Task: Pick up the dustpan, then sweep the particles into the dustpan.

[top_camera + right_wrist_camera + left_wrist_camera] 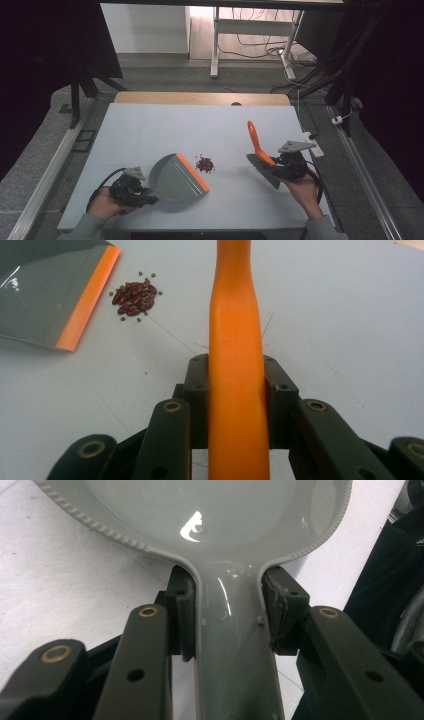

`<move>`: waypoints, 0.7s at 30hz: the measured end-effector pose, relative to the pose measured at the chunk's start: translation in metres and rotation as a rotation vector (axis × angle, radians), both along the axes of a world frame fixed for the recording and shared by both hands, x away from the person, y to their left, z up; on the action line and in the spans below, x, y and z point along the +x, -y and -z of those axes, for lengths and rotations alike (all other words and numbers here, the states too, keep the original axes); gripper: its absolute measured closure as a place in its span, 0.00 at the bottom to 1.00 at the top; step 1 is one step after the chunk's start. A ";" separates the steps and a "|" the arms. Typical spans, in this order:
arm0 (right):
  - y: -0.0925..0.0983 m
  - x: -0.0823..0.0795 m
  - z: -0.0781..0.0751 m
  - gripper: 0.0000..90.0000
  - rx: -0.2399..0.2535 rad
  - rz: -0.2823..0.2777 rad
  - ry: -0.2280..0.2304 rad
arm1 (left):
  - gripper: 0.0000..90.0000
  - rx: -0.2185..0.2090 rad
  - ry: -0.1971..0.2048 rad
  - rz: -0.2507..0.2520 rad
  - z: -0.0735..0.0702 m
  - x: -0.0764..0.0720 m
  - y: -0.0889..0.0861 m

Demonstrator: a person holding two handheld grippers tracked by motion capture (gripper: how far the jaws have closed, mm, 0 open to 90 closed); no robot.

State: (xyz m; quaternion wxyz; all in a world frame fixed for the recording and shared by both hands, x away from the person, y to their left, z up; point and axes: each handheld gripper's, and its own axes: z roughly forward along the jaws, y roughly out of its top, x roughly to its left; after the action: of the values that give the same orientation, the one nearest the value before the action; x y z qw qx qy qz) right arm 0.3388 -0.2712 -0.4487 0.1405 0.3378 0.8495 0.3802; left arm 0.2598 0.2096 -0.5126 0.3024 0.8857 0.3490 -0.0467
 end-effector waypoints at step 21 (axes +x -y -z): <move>-0.034 0.014 -0.008 0.78 -0.026 -0.045 0.033 | 0.68 -0.004 -0.008 -0.007 0.003 0.001 0.002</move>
State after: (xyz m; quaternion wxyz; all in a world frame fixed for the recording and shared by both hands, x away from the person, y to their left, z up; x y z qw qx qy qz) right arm 0.3527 -0.2371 -0.4409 0.1500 0.3105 0.8592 0.3779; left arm 0.2604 0.2078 -0.5155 0.3027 0.8838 0.3532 -0.0500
